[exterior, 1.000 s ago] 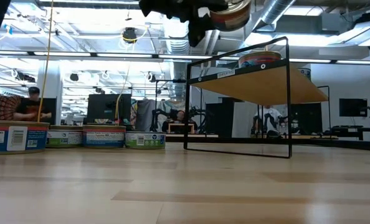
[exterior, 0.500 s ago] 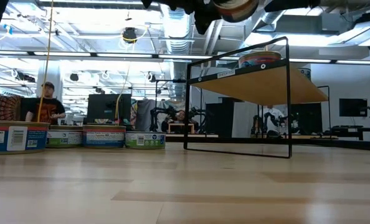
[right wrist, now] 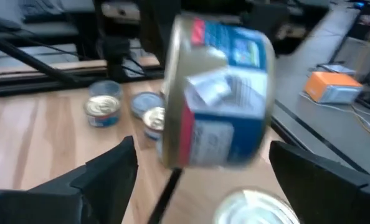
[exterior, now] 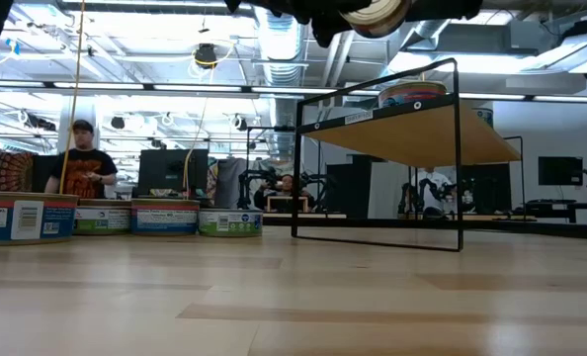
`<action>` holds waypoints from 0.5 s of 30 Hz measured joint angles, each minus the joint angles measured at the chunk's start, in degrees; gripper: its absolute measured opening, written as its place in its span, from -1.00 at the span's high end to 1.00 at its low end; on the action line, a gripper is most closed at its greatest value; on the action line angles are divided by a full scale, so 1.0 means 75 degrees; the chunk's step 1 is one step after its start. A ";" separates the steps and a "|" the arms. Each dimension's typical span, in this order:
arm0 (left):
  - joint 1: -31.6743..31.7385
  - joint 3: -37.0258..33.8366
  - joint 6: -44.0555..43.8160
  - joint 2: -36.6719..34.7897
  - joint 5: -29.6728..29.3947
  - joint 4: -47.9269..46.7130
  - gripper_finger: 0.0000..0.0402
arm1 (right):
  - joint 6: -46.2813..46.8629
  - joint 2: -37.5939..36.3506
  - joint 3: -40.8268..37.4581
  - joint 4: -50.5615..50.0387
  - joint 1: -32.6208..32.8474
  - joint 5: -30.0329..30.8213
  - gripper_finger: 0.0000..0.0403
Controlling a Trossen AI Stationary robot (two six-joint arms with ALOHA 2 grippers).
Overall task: Stack canned seafood by type on shelf
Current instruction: Stack the blue and pink tuna can on the shelf
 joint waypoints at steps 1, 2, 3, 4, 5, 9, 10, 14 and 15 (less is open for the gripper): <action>0.0005 0.0000 -0.0002 0.0000 -0.0002 -0.0016 0.12 | -0.0066 0.0000 0.0000 0.0113 -0.0067 -0.0068 -0.91; 0.0005 0.0000 -0.0002 0.0000 -0.0002 -0.0032 0.12 | -0.0135 0.0000 0.0000 0.0174 -0.0136 -0.0120 -0.91; 0.0008 0.0000 -0.0002 0.0000 -0.0002 -0.0049 0.12 | -0.0203 0.0000 0.0000 0.0226 -0.0203 -0.0165 -0.90; 0.0010 0.0000 0.0004 0.0000 0.0001 -0.0081 0.11 | -0.0255 0.0000 0.0000 0.0278 -0.0254 -0.0214 -0.89; 0.0010 0.0000 0.0004 0.0000 0.0007 -0.0129 0.09 | -0.0274 0.0000 0.0000 0.0303 -0.0293 -0.0258 -0.87; -0.0001 0.0000 0.0005 0.0000 0.0061 -0.0217 0.06 | -0.0290 -0.0055 0.0000 0.0324 -0.0420 -0.0488 -0.72; -0.0001 0.0000 0.0004 0.0000 0.0096 -0.0219 0.06 | -0.0298 -0.0060 0.0000 0.0326 -0.0454 -0.0575 -0.66; 0.0008 0.0000 0.0004 0.0000 0.0163 -0.0204 0.08 | -0.0294 -0.0073 0.0000 0.0340 -0.0562 -0.0733 -0.37; 0.0010 0.0000 0.0004 0.0000 0.0159 -0.0207 0.08 | -0.0290 -0.0073 0.0000 0.0349 -0.0575 -0.0807 -0.30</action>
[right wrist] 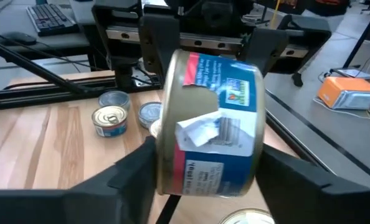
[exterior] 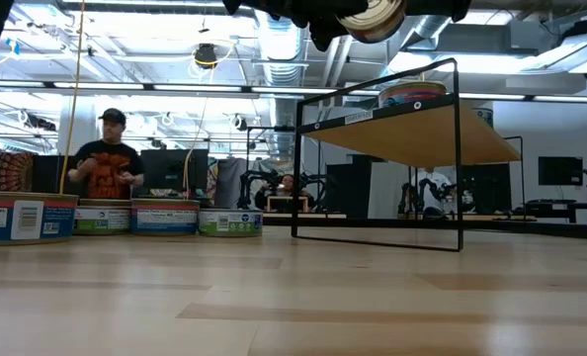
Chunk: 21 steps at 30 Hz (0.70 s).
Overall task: Stack canned seafood by type on shelf
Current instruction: Stack the blue and pink tuna can on the shelf
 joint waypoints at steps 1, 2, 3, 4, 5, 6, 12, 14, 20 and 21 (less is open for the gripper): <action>0.0000 0.0000 0.0000 0.0000 -0.0024 -0.0003 0.07 | 0.0016 0.0000 0.0002 0.0002 0.0000 -0.0028 -0.23; -0.0015 0.0000 0.0021 0.0000 -0.0093 -0.0003 0.06 | 0.0048 0.0000 0.0000 -0.0003 0.0000 -0.0026 -0.17; -0.0051 0.0000 0.0023 0.0000 -0.0234 -0.0010 0.03 | 0.0043 0.0000 0.0000 -0.0023 0.0000 -0.0028 -0.12; -0.0088 0.0000 0.0063 0.0000 -0.0399 -0.0019 0.00 | 0.0021 -0.0002 0.0001 -0.0036 0.0002 -0.0027 -0.10; -0.0128 0.0000 0.0157 0.0000 -0.0506 -0.0017 -0.04 | 0.0015 -0.0003 0.0000 -0.0046 0.0000 -0.0024 -0.10; -0.0170 0.0000 0.0272 0.0000 -0.0632 -0.0005 -0.08 | 0.0015 -0.0012 0.0000 -0.0076 0.0003 -0.0025 -0.10; -0.0343 0.0000 0.0946 -0.0417 -0.1700 -0.0014 -0.35 | 0.0301 -0.0429 0.0003 -0.0447 0.0125 0.0008 -0.11; -0.0364 0.0004 0.1225 -0.0667 -0.2050 -0.0020 -0.39 | 0.0569 -0.0622 0.0003 -0.0774 0.0125 0.0010 -0.14; -0.0618 0.0001 0.2020 -0.1144 -0.2206 -0.0111 -0.41 | 0.1707 -0.1084 0.0003 -0.2092 -0.0004 0.0005 -0.12; -0.0707 -0.0046 0.2105 -0.1178 -0.2206 -0.0105 -0.41 | 0.1966 -0.1142 0.0003 -0.2311 -0.0054 -0.0020 -0.12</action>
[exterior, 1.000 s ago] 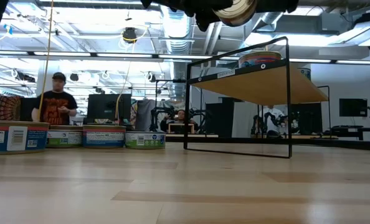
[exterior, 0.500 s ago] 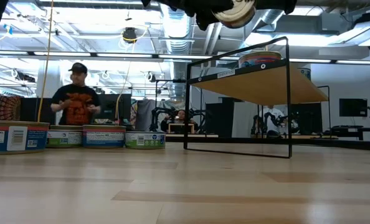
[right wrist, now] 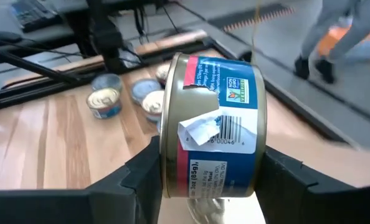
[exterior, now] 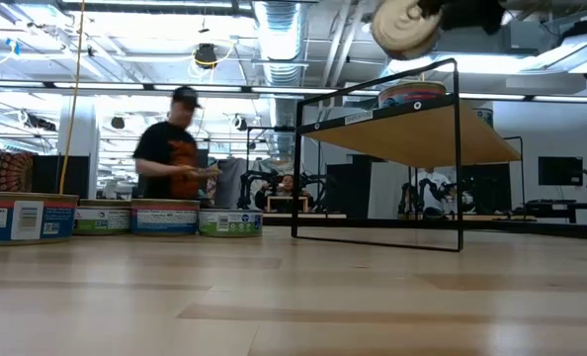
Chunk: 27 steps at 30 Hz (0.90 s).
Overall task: Stack canned seafood by type on shelf
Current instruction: Stack the blue and pink tuna can on the shelf
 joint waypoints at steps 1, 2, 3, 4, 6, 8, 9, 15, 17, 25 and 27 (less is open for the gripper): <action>-0.0088 -0.0079 0.0087 -0.0012 -0.0002 0.0006 -0.40 | 0.0241 -0.0070 0.0000 -0.0171 -0.0067 -0.0084 -0.12; -0.0190 -0.0211 0.0192 -0.0014 -0.0015 0.0055 -0.39 | 0.0468 -0.0132 0.0000 -0.0324 -0.0130 -0.0218 -0.12; -0.0316 -0.0407 0.0268 -0.0011 -0.0121 0.0205 -0.38 | 0.0682 -0.0183 0.0000 -0.0444 -0.0183 -0.0360 -0.13; -0.0438 -0.0634 0.0332 0.0003 -0.0387 0.0404 -0.37 | 0.0869 -0.0231 0.0000 -0.0523 -0.0241 -0.0489 -0.14; -0.0721 -0.1159 0.0499 0.0023 -0.1111 0.0882 -0.34 | 0.1152 -0.0304 0.0000 -0.0652 -0.0332 -0.0802 -0.15; -0.1002 -0.1702 0.0731 0.0025 -0.1784 0.1521 -0.30 | 0.1436 -0.0372 0.0000 -0.0752 -0.0432 -0.1158 -0.15; -0.1136 -0.1961 0.0836 -0.0021 -0.2041 0.1845 -0.29 | 0.1567 -0.0402 0.0001 -0.0786 -0.0495 -0.1383 -0.14; -0.1904 -0.3772 0.1422 -0.0592 -0.2853 0.4376 -0.24 | 0.2169 -0.0538 0.0004 -0.0920 -0.1100 -0.2584 -0.14; -0.2052 -0.4359 0.1501 -0.0766 -0.2924 0.5158 -0.23 | 0.2271 -0.0537 0.0006 -0.0908 -0.1390 -0.2937 -0.14; -0.2314 -0.5612 0.1488 -0.1152 -0.3527 0.6171 -0.23 | 0.2327 -0.0272 0.0006 -0.0710 -0.2557 -0.4390 -0.14; -0.2347 -0.5654 0.1483 -0.1171 -0.3703 0.6136 -0.23 | 0.2264 -0.0265 0.0009 -0.0435 -0.2764 -0.4694 -0.14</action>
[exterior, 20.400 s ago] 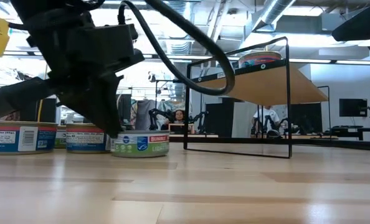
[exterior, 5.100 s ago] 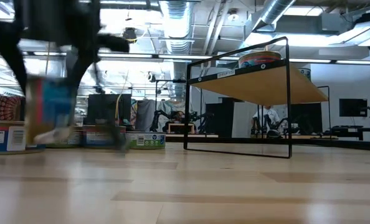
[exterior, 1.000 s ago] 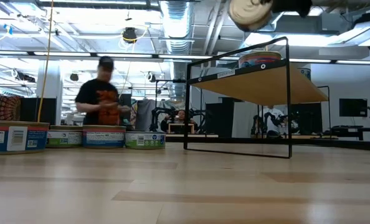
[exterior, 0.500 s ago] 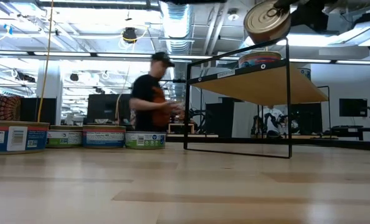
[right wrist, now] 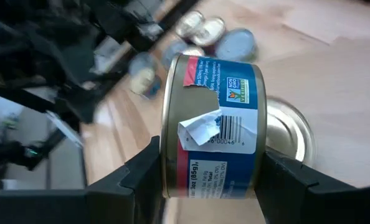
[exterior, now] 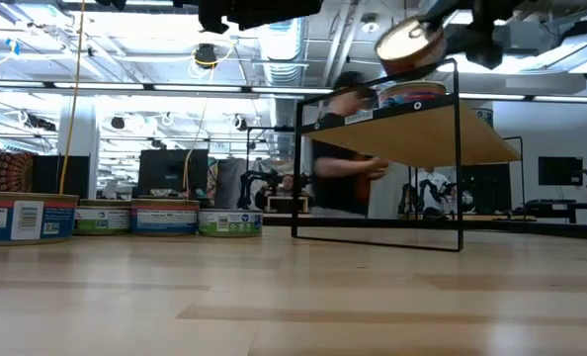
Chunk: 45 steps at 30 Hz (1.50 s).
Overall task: Stack canned seafood by type on shelf
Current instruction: Stack the blue and pink tuna can on the shelf
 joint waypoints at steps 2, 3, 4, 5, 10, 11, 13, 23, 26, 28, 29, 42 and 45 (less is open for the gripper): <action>-0.0014 0.0000 -0.0014 -0.0011 -0.0180 -0.0025 -0.23 | -0.0013 0.0015 0.0000 0.0092 -0.0187 -0.0307 -0.14; -0.0025 0.0000 -0.0033 -0.0010 -0.0260 -0.0028 -0.23 | -0.0007 0.0036 0.0000 0.0090 -0.0260 -0.0424 -0.14; -0.0030 0.0000 -0.0076 -0.0009 -0.0330 -0.0046 -0.23 | -0.0005 0.0051 0.0000 0.0084 -0.0303 -0.0505 -0.14; -0.0030 0.0000 -0.0148 -0.0009 -0.0366 -0.0066 -0.23 | -0.0005 0.0073 0.0000 0.0066 -0.0340 -0.0576 -0.14; 0.0053 0.0000 -0.0689 -0.0009 -0.0365 -0.0316 -0.23 | 0.0001 0.0362 0.0000 0.0084 -0.0438 -0.0965 -0.14; 0.0078 0.0000 -0.0756 -0.0009 -0.0368 -0.0451 -0.23 | -0.0001 0.0440 0.0000 0.0087 -0.0477 -0.1093 -0.14; 0.0109 0.0000 -0.0846 -0.0006 -0.0378 -0.0661 -0.23 | -0.0010 0.0537 0.0000 0.0130 -0.0561 -0.1346 -0.14; 0.0078 0.0000 -0.0886 -0.0003 -0.0449 -0.1054 -0.23 | 0.0006 0.0494 0.0003 -0.0496 -0.1333 -0.1978 -0.28; 0.0078 0.0003 -0.0877 -0.0003 -0.0449 -0.1085 -0.23 | 0.0084 0.0466 0.0003 -0.0494 -0.1529 -0.2183 -0.34; 0.0078 0.0006 -0.0827 -0.0003 -0.0449 -0.1112 -0.23 | 0.0167 0.0453 0.0003 -0.0511 -0.1662 -0.2365 -0.37; 0.0078 0.0006 -0.0803 -0.0003 -0.0446 -0.1132 -0.23 | 0.0188 0.0445 0.0003 -0.0580 -0.1723 -0.2450 -0.39; 0.0078 0.0012 -0.0692 -0.0003 -0.0446 -0.1261 -0.23 | 0.0246 0.0431 0.0401 -0.1974 -0.1830 -0.2673 -0.61; 0.0087 0.0015 -0.1100 -0.0247 -0.0396 -0.1788 -0.23 | 0.0201 0.0428 0.0796 -0.2369 -0.1830 -0.2655 -0.61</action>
